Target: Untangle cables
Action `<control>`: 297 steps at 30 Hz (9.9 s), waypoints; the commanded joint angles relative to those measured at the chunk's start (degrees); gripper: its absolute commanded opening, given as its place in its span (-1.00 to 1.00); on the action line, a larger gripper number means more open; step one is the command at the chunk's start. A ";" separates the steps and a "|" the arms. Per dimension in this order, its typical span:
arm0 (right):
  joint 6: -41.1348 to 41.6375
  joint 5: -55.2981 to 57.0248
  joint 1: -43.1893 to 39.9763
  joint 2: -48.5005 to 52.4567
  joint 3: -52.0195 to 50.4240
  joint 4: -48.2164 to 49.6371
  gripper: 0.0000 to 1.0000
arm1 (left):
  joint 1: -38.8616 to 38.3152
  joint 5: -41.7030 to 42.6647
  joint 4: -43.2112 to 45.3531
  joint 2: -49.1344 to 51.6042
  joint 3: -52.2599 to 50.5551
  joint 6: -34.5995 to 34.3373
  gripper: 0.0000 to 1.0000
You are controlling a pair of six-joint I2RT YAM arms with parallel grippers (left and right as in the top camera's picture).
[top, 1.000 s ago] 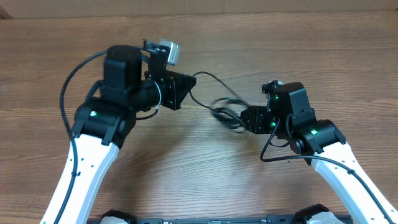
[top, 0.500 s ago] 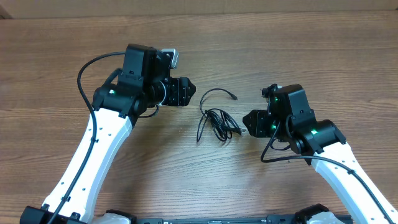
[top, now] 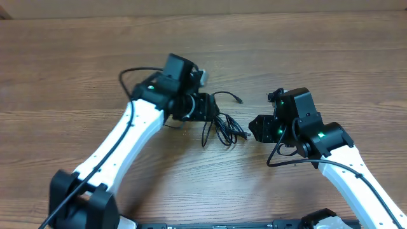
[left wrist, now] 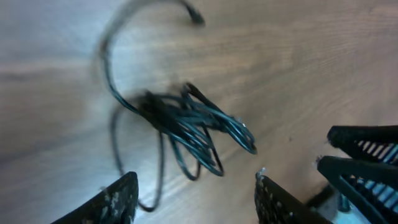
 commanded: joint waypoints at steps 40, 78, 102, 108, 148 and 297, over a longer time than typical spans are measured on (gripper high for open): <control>-0.17 -9.05 0.28 -0.55 1.40 3.19 0.22 | -6.03 3.93 0.74 5.66 13.62 -4.55 -0.92; 20.17 39.41 0.26 -0.57 1.42 -3.45 -0.10 | 25.94 -5.53 -14.67 -11.39 13.77 4.87 -0.92; 21.24 41.59 0.15 -0.57 1.42 -6.01 -0.10 | 27.19 -14.95 -6.51 -19.30 17.49 1.42 -0.91; 25.11 49.96 -0.57 -0.57 1.42 -11.26 -0.06 | 28.30 -5.22 -4.35 -19.23 17.51 16.24 -0.92; -12.37 -13.11 -10.62 -0.57 1.46 1.44 1.00 | 6.99 12.85 -11.76 2.32 17.46 30.84 -0.43; -16.44 -38.84 -10.62 -0.57 1.46 17.75 1.00 | -4.83 25.09 -37.77 0.00 29.16 56.48 -0.92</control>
